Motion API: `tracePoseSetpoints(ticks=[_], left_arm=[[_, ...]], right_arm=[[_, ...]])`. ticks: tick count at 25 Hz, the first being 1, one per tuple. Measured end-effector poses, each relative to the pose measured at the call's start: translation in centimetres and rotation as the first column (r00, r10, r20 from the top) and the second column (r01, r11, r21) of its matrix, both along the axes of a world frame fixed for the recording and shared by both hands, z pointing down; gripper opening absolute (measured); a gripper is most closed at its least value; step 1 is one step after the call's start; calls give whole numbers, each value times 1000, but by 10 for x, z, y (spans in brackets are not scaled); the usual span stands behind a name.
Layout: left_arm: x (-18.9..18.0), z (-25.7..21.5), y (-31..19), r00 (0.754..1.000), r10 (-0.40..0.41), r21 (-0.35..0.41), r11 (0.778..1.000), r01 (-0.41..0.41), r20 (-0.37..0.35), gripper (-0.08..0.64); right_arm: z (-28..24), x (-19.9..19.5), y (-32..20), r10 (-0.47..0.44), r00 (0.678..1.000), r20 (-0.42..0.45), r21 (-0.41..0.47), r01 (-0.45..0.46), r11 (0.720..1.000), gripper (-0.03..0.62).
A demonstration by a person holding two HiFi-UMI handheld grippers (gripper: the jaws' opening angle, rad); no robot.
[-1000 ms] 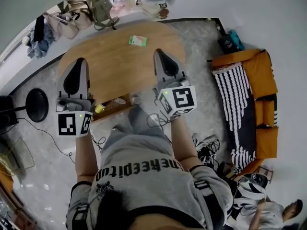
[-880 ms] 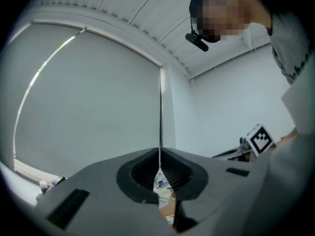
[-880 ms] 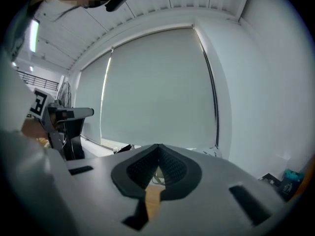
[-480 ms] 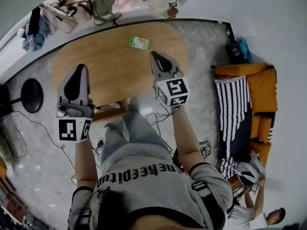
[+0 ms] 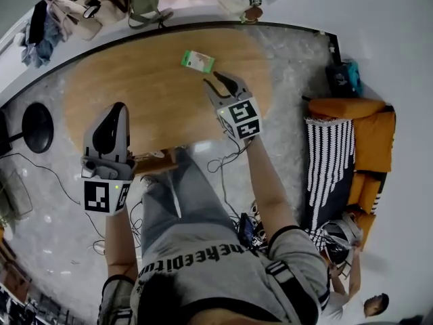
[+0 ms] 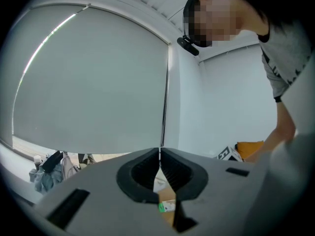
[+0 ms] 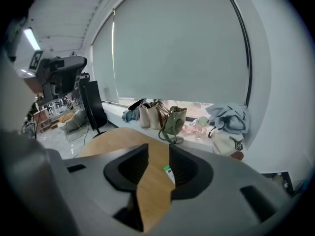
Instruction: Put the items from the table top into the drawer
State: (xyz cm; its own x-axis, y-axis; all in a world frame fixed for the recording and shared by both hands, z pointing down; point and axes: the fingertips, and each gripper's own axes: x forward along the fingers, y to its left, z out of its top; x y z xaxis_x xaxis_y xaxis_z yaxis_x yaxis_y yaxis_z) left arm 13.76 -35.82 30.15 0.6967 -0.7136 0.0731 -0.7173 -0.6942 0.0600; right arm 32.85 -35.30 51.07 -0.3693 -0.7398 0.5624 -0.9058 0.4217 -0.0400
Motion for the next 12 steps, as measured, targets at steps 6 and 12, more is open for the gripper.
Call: tracePoseSetpoints(ticks=[6, 12], left_arm=[[4, 35, -21, 1000, -21, -41, 999, 22, 21, 14], [9, 75, -40, 998, -28, -70, 997, 32, 57, 14]], right_arm=[[69, 13, -25, -81, 996, -29, -73, 79, 994, 176], [136, 23, -42, -179, 982, -59, -165, 168, 972, 215]])
